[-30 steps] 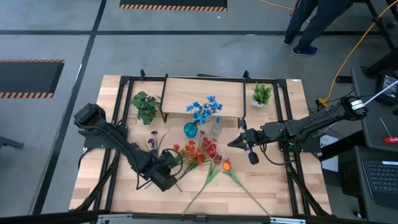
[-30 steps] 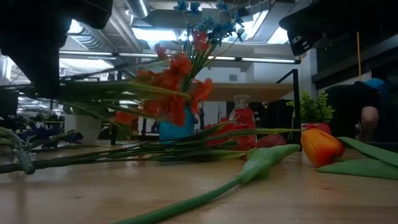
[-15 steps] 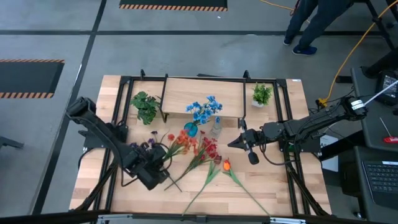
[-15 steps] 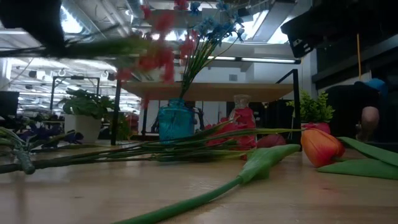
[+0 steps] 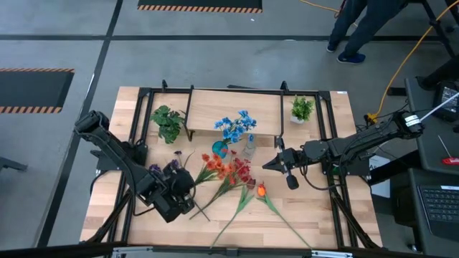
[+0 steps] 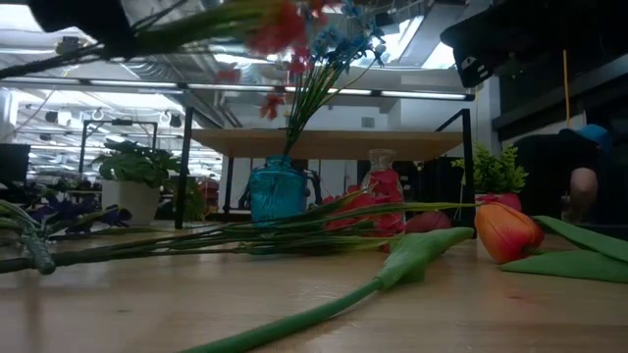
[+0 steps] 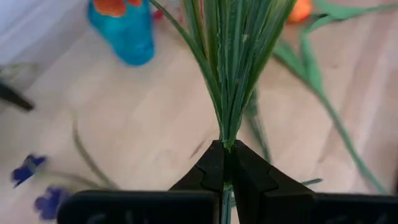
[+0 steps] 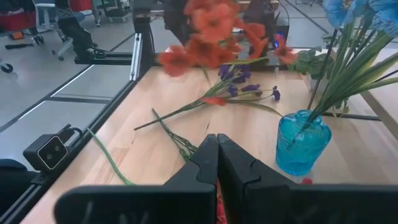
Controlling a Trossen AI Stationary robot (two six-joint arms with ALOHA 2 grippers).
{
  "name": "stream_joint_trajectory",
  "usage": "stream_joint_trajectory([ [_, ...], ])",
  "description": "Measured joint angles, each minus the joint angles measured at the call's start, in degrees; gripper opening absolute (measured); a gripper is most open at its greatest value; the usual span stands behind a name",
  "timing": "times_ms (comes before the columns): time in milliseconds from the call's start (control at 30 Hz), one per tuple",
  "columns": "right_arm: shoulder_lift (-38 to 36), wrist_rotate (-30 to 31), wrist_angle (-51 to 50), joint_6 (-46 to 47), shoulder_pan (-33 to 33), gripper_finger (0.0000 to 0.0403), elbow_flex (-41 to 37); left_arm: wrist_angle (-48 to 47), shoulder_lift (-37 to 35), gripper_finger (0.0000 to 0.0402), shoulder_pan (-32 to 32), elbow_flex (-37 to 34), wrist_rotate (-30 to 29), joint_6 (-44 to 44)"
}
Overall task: Pick and place flowers into a vace then onto a shelf
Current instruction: Put the orange flowers into the blue vase
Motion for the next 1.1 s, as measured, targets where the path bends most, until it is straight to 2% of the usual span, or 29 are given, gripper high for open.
stream_joint_trajectory([
  [267,0.0,-0.3,0.0,0.1,0.0,0.0005,0.0,19.6,0.0,0.0008,0.6,-6.8,-0.1,11.3],
  [500,0.0,-3.1,0.0,-0.1,0.0,0.0005,0.0,34.1,0.0,0.0008,0.6,-15.5,-4.2,14.8],
  [633,0.0,-3.1,0.0,-0.1,0.0,0.0005,0.0,44.6,0.0,0.0008,0.9,-19.3,-7.1,20.8],
  [933,0.0,-3.1,0.7,-0.1,0.0,0.0005,0.0,53.4,-0.1,0.0008,1.0,-19.8,-10.9,35.6],
  [1100,0.0,-3.1,1.0,-0.1,0.0,0.0005,0.0,56.4,-0.1,0.0008,1.4,-19.8,-11.0,39.9],
])
